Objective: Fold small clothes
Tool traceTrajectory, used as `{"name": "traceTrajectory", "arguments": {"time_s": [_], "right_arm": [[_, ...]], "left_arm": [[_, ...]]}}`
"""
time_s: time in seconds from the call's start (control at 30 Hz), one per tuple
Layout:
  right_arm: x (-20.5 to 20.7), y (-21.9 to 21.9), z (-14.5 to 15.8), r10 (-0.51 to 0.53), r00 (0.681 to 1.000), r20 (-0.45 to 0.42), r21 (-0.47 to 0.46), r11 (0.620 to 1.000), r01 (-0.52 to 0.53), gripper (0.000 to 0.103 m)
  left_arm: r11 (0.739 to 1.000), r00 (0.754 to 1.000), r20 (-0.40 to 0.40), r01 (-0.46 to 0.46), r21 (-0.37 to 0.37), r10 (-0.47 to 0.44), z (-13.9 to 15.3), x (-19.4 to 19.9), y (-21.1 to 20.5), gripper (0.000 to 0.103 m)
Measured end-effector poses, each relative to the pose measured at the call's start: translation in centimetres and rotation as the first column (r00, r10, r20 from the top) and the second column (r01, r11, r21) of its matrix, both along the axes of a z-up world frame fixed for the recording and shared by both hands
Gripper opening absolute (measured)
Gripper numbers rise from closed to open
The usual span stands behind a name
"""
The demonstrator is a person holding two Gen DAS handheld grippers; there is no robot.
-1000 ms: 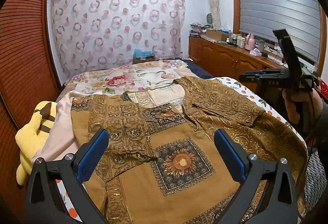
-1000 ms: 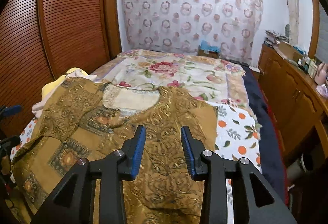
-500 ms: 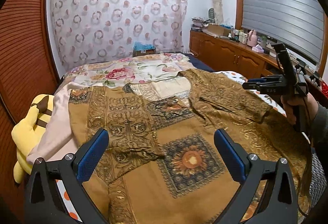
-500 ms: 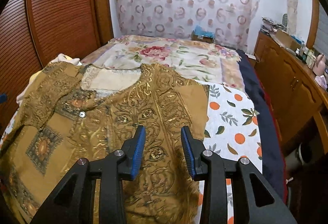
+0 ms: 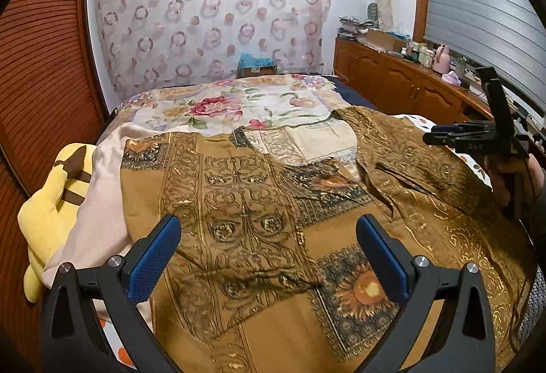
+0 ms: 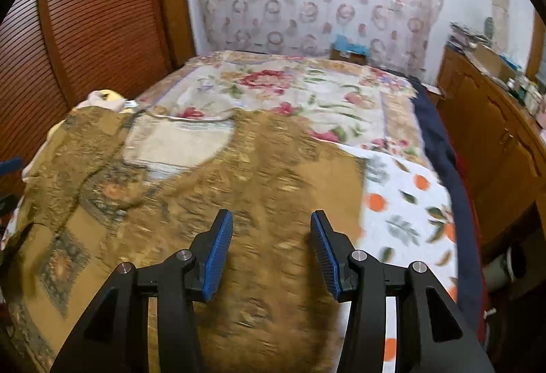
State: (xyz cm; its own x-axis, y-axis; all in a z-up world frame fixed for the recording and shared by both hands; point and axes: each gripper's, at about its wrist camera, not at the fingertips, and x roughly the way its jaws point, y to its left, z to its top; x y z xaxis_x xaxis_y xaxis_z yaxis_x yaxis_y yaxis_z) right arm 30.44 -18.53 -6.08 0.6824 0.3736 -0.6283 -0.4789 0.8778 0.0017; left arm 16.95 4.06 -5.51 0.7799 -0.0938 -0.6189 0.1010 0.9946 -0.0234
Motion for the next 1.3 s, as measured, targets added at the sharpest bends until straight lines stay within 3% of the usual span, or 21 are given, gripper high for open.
{"name": "traceTrajectory", "arguments": {"time_s": [0.23, 0.4, 0.47, 0.63, 0.67, 1.03, 1.3], "right_arm": [[-1.0, 5.2, -1.8, 0.138, 0.989, -0.051, -0.046, 0.989, -0.14, 0.049], [-0.1, 6.3, -3.3, 0.153, 0.985, -0.078, -0.092, 0.983, -0.16, 0.048], [0.1, 6.3, -3.6, 0.153, 0.985, -0.082, -0.093, 0.983, -0.161, 0.042], [0.7, 6.9, -3.4, 0.177, 0.981, -0.081, -0.099, 0.978, -0.185, 0.008], [0.5, 7.1, -3.3, 0.171, 0.983, -0.06, -0.107, 0.978, -0.177, 0.006], [-0.6, 9.0, -0.2, 0.24, 0.971, 0.007, -0.008, 0.971, -0.24, 0.005], [-0.3, 9.9, -0.9, 0.273, 0.962, -0.01, -0.017, 0.962, -0.273, 0.005]], "left_arm": [[1.0, 1.0, 0.01, -0.014, 0.006, 0.014, 0.3, 1.3, 0.7, 0.103], [1.0, 0.999, 0.029, -0.028, 0.009, 0.028, 0.9, 1.8, 1.2, 0.103], [0.999, 0.999, 0.038, -0.033, 0.006, 0.033, 1.2, 2.0, 1.5, 0.103], [0.999, 0.998, 0.052, -0.04, -0.001, 0.04, 1.6, 2.2, 2.0, 0.103], [0.999, 0.998, 0.054, -0.041, 0.0, 0.041, 1.6, 2.2, 2.1, 0.103], [0.997, 0.995, 0.057, -0.082, 0.012, 0.081, 1.6, 2.1, 3.1, 0.103], [0.995, 0.994, 0.052, -0.098, 0.019, 0.097, 1.2, 2.1, 3.9, 0.103]]}}
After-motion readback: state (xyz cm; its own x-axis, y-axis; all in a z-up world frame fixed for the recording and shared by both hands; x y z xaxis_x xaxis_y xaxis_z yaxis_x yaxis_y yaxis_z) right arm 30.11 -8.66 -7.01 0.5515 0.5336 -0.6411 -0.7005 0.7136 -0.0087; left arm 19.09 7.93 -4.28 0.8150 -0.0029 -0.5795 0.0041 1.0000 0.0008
